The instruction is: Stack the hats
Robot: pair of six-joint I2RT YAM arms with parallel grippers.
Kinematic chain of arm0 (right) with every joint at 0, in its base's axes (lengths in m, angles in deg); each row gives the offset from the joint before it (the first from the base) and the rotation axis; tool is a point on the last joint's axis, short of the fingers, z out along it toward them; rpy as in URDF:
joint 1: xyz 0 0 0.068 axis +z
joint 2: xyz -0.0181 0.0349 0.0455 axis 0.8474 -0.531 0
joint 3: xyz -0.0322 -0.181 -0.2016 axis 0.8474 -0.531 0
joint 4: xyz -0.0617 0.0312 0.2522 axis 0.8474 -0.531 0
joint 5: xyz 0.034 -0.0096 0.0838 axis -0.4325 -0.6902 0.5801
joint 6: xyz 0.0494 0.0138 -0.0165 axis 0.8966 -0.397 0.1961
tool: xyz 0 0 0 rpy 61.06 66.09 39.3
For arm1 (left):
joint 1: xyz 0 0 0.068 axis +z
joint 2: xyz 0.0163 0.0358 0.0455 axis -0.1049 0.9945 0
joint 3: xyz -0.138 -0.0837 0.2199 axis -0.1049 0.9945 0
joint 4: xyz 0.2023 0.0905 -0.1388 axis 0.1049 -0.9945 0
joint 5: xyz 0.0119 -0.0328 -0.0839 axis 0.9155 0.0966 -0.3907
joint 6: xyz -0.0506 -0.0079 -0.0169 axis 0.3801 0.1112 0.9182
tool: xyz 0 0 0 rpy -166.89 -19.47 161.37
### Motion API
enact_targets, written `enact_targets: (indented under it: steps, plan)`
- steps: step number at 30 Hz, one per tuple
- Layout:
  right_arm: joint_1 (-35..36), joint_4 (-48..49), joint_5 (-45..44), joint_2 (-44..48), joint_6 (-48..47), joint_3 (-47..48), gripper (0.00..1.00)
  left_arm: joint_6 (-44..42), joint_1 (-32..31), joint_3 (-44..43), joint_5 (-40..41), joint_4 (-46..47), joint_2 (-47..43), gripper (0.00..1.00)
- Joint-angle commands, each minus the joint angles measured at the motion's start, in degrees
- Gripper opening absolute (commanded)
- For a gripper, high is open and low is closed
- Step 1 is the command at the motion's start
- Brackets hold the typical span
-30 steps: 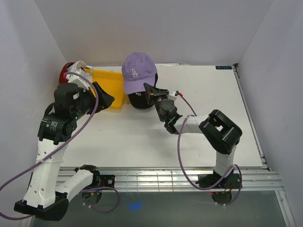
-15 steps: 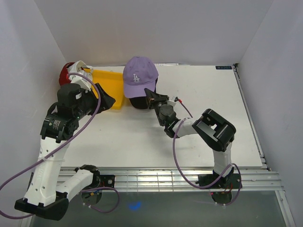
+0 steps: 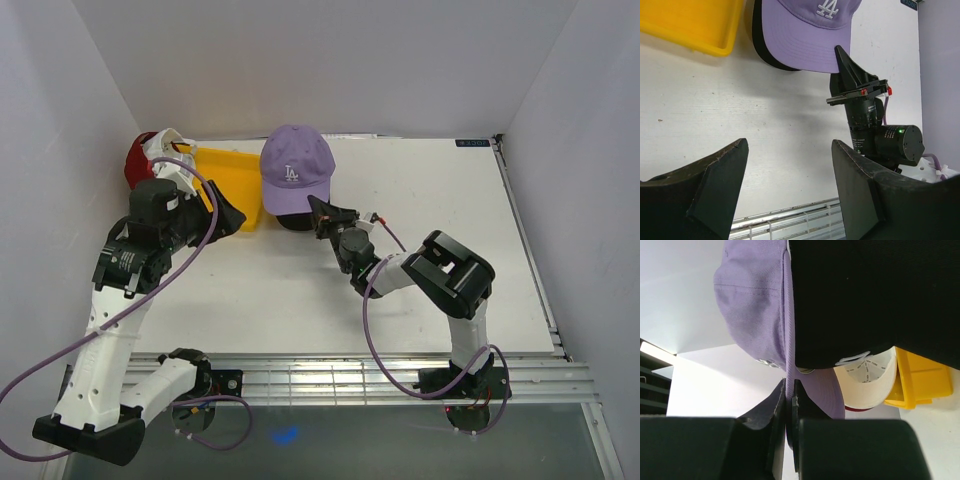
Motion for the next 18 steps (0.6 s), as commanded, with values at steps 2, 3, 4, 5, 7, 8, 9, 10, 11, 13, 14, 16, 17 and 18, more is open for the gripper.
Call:
enact_targets:
  steps: [2, 3, 4, 5, 7, 8, 9, 10, 11, 13, 14, 16, 17, 18]
  plan:
    - [0.3, -5.1, 0.8, -1.1, -2.4, -2.5, 0.08, -1.0, -0.2, 0.3, 0.2, 0.8, -0.8, 0.78]
    - [0.3, -5.4, 1.1, -1.2, -2.6, -2.7, 0.08, -1.0, -0.2, 0.3, 0.2, 0.8, -0.9, 0.78]
    - [0.3, -5.5, 1.2, -1.2, -3.2, -3.0, 0.08, -1.0, -0.2, 0.3, 0.2, 0.7, -0.9, 0.78]
    - [0.3, -5.7, 1.6, -0.9, -4.0, -3.2, 0.08, -1.0, -0.2, 0.5, 0.2, 0.7, -1.0, 0.78]
    - [0.1, -9.0, 1.9, -0.2, -5.1, -3.1, 0.08, -0.9, -0.2, 0.5, 0.2, 0.7, -1.1, 0.78]
    - [0.1, -10.4, 2.2, 0.5, -6.6, -2.8, 0.08, -1.0, -0.2, 0.7, 0.2, 0.7, -1.0, 0.78]
    - [0.0, -11.7, 2.2, 0.8, -7.2, -2.5, 0.08, -1.0, -0.2, 0.7, 0.2, 0.8, -1.1, 0.78]
    - [-0.1, -12.5, 2.3, 1.0, -7.9, -2.4, 0.08, -1.0, -0.2, 0.8, 0.2, 0.8, -1.1, 0.78]
    - [-0.3, -13.6, 2.6, 1.2, -8.9, -2.2, 0.08, -1.0, -0.2, 0.8, 0.2, 0.8, -1.2, 0.78]
    - [-0.6, -14.8, 3.0, 1.2, -9.3, -1.9, 0.08, -1.1, -0.2, 0.9, 0.2, 0.7, -1.1, 0.78]
    - [-0.6, -15.6, 3.3, 1.2, -9.6, -2.0, 0.08, -1.1, -0.2, 0.9, 0.2, 0.7, -1.0, 0.78]
    - [-0.9, -16.3, 3.5, 1.4, -10.2, -2.0, 0.08, -1.1, -0.2, 0.9, 0.2, 0.7, -1.0, 0.78]
    - [-0.9, -17.5, 3.7, 1.6, -10.3, -2.1, 0.08, -1.1, -0.2, 0.9, 0.2, 0.7, -0.9, 0.78]
    - [-1.2, -17.8, 3.9, 1.7, -10.6, -2.1, 0.08, -1.2, -0.3, 1.1, 0.2, 0.7, -1.0, 0.78]
